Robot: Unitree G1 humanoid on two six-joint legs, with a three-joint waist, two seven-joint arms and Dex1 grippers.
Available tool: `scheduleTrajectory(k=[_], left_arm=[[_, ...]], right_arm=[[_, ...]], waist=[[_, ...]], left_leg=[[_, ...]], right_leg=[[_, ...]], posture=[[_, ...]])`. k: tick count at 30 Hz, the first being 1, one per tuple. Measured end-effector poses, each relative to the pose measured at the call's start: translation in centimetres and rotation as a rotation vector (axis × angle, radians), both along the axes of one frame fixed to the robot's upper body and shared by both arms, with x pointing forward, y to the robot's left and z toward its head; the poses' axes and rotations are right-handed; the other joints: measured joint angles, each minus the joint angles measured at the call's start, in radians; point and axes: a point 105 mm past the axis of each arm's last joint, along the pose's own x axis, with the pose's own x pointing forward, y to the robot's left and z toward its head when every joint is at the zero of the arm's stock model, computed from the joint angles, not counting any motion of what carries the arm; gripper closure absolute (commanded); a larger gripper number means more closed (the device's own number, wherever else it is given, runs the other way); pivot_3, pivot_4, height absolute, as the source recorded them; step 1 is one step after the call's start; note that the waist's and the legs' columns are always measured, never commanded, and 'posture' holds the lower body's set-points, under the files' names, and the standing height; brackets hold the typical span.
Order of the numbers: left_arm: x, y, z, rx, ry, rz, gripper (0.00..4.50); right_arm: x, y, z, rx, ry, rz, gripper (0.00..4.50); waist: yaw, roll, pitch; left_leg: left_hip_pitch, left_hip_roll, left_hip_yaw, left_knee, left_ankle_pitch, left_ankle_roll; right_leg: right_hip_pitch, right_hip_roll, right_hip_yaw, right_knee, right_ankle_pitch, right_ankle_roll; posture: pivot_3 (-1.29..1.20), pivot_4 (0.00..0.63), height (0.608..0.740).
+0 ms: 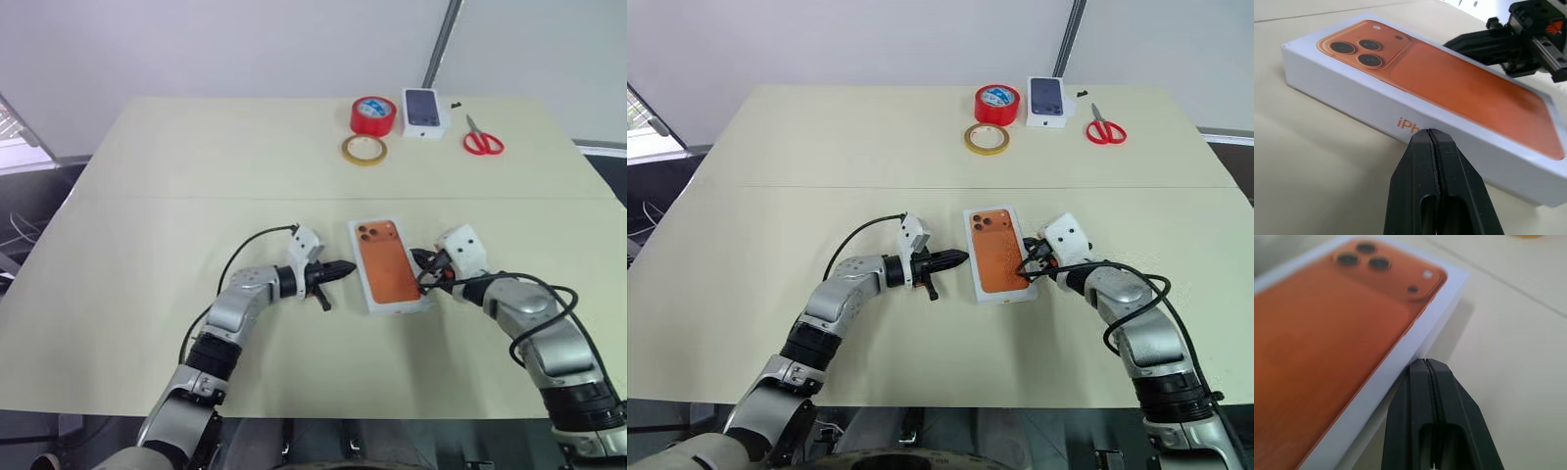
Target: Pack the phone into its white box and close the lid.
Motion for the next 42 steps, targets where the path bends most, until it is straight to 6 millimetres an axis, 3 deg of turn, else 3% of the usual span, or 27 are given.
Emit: scheduleTrajectory(k=[6,10,13,16,18,20,21,24,26,29,32,35,36,39,42], left_arm=[[0.1,0.1,0.2,-0.01,-0.002,0.008,4.5],[0.8,0.2,1.4,-0.063,-0.02,0.038,4.5],[1.8,-0.5,4.2,-0.152,-0.053,0.053,4.5],[2.2,-2.1,7.0,-0.188,-0.123,0.011,4.5],[2.1,-3.1,6.4,-0.166,-0.124,-0.01,4.5],[1.9,-3.9,3.4,-0.052,-0.081,-0.026,4.5],[1.9,-3.8,1.7,0.011,-0.057,-0.022,4.5],[2.3,-4.1,1.0,0.097,-0.113,-0.011,4.5],[2.3,-4.0,0.7,0.102,-0.094,-0.007,4.5],[2.1,-3.3,0.7,0.058,-0.042,-0.02,3.71],[1.7,-2.4,1.2,0.025,-0.05,-0.036,2.25],[2.2,1.2,1.4,0.047,-0.083,0.028,0.69],[2.3,2.6,1.7,0.047,-0.096,0.055,0.26],[2.0,5.7,3.7,0.03,-0.146,0.084,0.26],[1.1,8.7,4.8,0.044,-0.181,0.097,0.26]], right_arm=[[0.5,-0.7,-0.1,-0.007,0.008,-0.008,4.48],[1.2,-1.5,3.4,0.09,-0.094,-0.01,4.48],[0.7,-0.3,5.3,0.221,-0.119,0.068,4.48],[-0.4,1.6,5.0,0.252,-0.084,0.168,4.48],[-1.3,2.0,3.7,0.225,-0.028,0.211,4.48],[-2.7,2.3,0.6,0.124,0.084,0.251,4.48],[-2.9,2.6,0.3,0.098,0.083,0.269,4.48],[-2.9,2.2,-0.5,-0.071,0.065,0.284,4.48],[-2.9,2.3,-0.7,-0.064,0.067,0.27,4.48],[-2.9,2.5,-0.5,0.064,0.115,0.233,3.71],[-3.1,2.7,-0.2,0.162,0.151,0.238,2.21],[-2.9,2.3,0.8,0.212,0.122,0.226,0.64],[-2.8,1.8,1.5,0.233,0.1,0.215,0.62],[-2.6,0.7,3.6,0.268,0.028,0.212,0.62],[-3.1,-0.2,4.0,0.218,-0.01,0.23,0.62]], waist=[[0.001,0.0,0.0],[0.003,0.0,0.0],[0.005,0.0,0.0],[0.006,0.0,0.0],[0.006,0.0,0.0],[0.005,0.0,0.0],[0.001,0.001,0.0],[0.003,-0.001,-0.005],[0.003,-0.003,-0.007],[-0.004,-0.003,-0.009],[-0.005,-0.003,-0.008],[-0.008,-0.001,-0.007],[-0.008,-0.001,-0.007],[-0.002,-0.001,-0.007],[0.004,0.0,-0.007]], left_leg=[[0.0,0.0,0.0,0.0,0.0,0.0],[0.0,0.0,0.0,0.0,0.0,0.0],[0.0,0.0,0.0,0.0,0.0,0.0],[-0.001,-0.001,0.0,0.002,0.0,0.001],[0.0,-0.001,0.0,0.002,-0.001,0.001],[0.0,-0.001,0.0,0.003,-0.001,0.001],[0.0,-0.001,0.001,0.004,-0.001,0.002],[0.01,0.0,-0.002,0.006,-0.002,0.003],[0.02,0.001,-0.003,0.004,-0.004,0.006],[0.019,0.002,-0.003,0.003,-0.004,0.006],[0.017,0.002,-0.003,0.001,-0.004,0.005],[0.015,0.002,-0.002,-0.003,-0.003,0.004],[0.014,0.002,-0.002,-0.004,-0.003,0.003],[0.008,0.002,-0.002,-0.005,-0.002,0.002],[0.006,0.001,-0.002,-0.005,-0.002,0.002]], right_leg=[[0.0,0.0,0.0,0.0,0.0,0.0],[0.0,0.0,0.0,0.0,0.0,0.0],[0.0,0.0,0.0,0.0,0.0,0.0],[0.0,0.0,0.0,0.0,0.0,0.0],[0.001,0.0,0.0,0.0,0.0,0.0],[0.002,0.0,0.0,0.0,0.0,0.0],[0.001,0.0,0.0,0.0,0.0,0.0],[0.014,0.001,-0.001,-0.002,0.0,0.0],[0.027,0.001,-0.002,-0.009,-0.001,0.0],[0.027,0.0,-0.002,-0.012,-0.001,0.0],[0.024,0.0,-0.002,-0.012,0.0,0.0],[0.019,-0.001,-0.001,-0.012,0.0,0.0],[0.017,-0.001,-0.001,-0.011,0.0,0.0],[0.011,0.0,-0.001,-0.01,0.0,0.0],[0.01,-0.001,-0.001,-0.012,0.0,0.0]], posture=[[0.0,0.15,0.74],[0.0,0.15,0.74],[0.0,0.15,0.74],[0.0,0.15,0.74],[0.0,0.15,0.74],[0.0,0.15,0.74],[0.0,0.15,0.74],[0.0,0.15,0.74],[0.0,0.15,0.74],[0.0,0.15,0.74],[0.0,0.15,0.74],[0.0,0.15,0.74],[0.0,0.15,0.74],[0.0,0.15,0.74],[0.0,0.15,0.74]])
